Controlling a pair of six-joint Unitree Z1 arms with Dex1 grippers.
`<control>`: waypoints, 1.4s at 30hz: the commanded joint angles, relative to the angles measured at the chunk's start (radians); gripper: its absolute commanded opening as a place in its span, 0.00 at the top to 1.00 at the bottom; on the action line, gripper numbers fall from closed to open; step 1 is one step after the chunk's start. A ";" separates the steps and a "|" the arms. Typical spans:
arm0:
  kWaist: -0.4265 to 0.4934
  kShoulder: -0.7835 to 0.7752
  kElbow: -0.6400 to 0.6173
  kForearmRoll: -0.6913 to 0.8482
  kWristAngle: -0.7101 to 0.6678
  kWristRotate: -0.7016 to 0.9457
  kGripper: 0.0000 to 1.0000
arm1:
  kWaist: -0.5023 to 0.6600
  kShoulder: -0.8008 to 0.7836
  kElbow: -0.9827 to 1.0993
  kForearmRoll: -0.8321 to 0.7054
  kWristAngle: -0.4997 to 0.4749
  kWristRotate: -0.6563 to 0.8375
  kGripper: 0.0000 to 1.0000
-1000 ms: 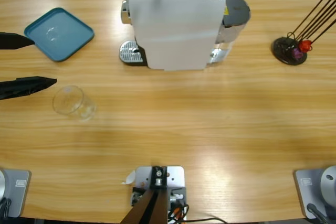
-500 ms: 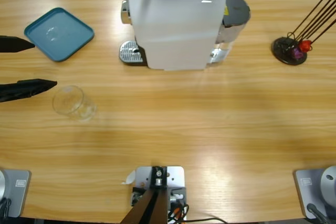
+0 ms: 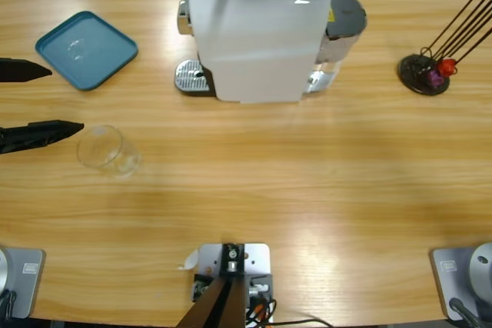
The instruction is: Pour coffee
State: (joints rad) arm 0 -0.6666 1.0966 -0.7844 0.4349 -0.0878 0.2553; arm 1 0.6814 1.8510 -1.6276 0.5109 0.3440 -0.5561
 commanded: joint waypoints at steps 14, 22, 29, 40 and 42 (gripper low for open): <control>0.017 -0.021 0.053 0.006 0.002 -0.005 0.01 | 0.044 -0.013 0.006 -0.023 -0.042 -0.006 0.00; 0.018 -0.012 0.046 -0.010 0.000 -0.007 0.01 | 0.162 -0.152 0.028 -0.006 -0.060 0.211 0.48; 0.015 -0.031 0.037 -0.008 -0.003 -0.011 0.01 | 0.256 -0.396 0.396 -0.144 -0.423 0.732 1.00; 0.012 -0.060 0.037 -0.003 -0.007 -0.028 0.02 | 0.227 -0.425 0.426 -0.149 -0.741 1.009 1.00; 0.012 -0.060 0.040 -0.002 -0.007 -0.028 0.02 | 0.201 -0.392 0.393 -0.162 -0.716 1.007 1.00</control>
State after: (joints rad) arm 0 -0.6591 1.0665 -0.7653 0.4313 -0.0879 0.2389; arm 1 0.9256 1.4089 -1.1845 0.3759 -0.3684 0.4321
